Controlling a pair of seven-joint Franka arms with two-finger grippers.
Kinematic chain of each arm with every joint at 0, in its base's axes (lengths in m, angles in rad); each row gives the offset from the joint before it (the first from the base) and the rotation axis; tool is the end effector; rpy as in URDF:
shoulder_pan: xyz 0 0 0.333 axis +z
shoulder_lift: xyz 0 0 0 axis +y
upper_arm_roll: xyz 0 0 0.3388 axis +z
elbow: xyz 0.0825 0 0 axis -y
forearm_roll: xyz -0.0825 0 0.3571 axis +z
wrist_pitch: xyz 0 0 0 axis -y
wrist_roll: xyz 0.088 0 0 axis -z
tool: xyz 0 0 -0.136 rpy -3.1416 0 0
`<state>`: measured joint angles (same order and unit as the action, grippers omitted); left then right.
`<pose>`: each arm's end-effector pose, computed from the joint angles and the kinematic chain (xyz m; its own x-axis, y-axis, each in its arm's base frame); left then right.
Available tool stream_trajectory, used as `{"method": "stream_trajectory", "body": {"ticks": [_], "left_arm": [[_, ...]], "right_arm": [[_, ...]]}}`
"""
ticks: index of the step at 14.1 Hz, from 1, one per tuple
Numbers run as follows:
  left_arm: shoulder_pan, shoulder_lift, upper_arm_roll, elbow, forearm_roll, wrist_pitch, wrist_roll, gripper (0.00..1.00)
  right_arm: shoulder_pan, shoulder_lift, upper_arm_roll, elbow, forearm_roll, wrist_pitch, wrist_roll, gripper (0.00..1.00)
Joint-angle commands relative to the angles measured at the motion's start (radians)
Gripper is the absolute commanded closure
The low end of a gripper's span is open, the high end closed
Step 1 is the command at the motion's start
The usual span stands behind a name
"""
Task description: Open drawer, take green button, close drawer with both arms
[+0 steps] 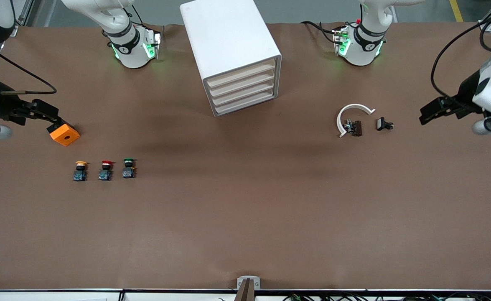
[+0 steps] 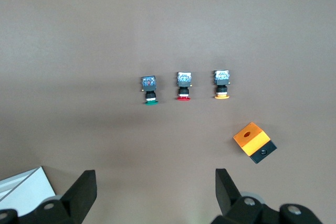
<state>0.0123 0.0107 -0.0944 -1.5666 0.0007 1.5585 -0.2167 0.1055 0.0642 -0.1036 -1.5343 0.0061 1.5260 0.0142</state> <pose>0.5274 -0.0430 0.6135 0.9908 0.1342 -0.0184 0.1342 -0.9910 -0.0037 0.5411 0.0037 0.5965 0.9973 -0.0123 -0.0721 -0.0122 -0.9999 0.0016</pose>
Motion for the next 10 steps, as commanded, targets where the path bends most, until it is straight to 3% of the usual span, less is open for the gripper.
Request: {"method": "stream_trajectory", "body": {"ticks": [1,10], "left_arm": [[0.005,-0.077,0.005,-0.063,-0.016,-0.014,0.046,0.00],[0.025,-0.083,0.007,-0.058,-0.013,-0.032,0.100,0.00]], "right_arm": [[-0.021,0.028,0.012,0.043,-0.018,-0.015,-0.007,0.00],[-0.038,0.029,0.012,0.066,-0.018,-0.015,-0.005,0.00]]}}
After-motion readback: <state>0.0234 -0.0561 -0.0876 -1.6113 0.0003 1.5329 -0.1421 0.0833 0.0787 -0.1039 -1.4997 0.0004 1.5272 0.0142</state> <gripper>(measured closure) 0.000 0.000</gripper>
